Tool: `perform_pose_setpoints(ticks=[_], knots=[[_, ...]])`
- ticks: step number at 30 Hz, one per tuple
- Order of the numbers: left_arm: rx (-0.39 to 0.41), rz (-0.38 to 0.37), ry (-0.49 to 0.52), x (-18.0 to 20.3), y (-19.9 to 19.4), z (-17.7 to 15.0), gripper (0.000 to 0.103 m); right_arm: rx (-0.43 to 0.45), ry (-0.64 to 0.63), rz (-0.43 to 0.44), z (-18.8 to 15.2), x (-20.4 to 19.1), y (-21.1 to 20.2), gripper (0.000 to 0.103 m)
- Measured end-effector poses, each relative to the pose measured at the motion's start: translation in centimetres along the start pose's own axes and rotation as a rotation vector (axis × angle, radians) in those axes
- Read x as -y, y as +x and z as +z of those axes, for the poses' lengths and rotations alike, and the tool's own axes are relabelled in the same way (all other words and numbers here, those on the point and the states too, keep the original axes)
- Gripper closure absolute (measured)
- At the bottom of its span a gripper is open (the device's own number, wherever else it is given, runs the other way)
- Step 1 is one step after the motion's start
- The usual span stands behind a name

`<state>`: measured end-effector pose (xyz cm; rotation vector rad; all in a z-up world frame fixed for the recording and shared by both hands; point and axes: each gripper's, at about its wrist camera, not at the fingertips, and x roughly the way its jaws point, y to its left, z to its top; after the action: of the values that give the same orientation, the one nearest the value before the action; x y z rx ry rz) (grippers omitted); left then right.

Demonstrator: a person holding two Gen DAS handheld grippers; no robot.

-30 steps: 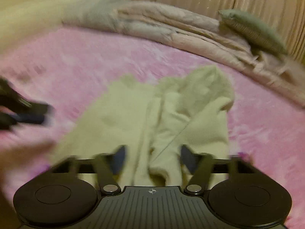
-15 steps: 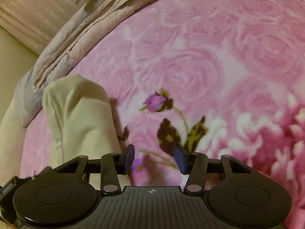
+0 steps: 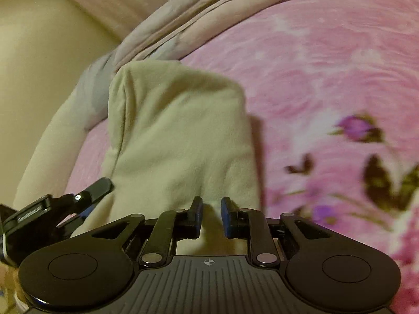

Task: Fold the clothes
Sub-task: 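Fold the held shirt over onto itself with both tools, then open them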

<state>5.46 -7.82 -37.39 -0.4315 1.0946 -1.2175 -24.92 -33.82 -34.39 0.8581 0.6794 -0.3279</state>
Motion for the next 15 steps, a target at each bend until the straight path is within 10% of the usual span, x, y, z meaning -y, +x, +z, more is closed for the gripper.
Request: perform_pose_setpoints(ticks=[12, 15], knots=[[0.047, 0.018, -0.073, -5.3, 0.4, -1.1, 0.088, 0.007, -0.213, -0.026, -2.1, -3.3, 3.4, 0.083], [0.068, 0.018, -0.051, -5.4, 0.2, -1.5, 0.085, 0.012, -0.352, 0.016, -3.0, -4.3, 3.3, 0.047]])
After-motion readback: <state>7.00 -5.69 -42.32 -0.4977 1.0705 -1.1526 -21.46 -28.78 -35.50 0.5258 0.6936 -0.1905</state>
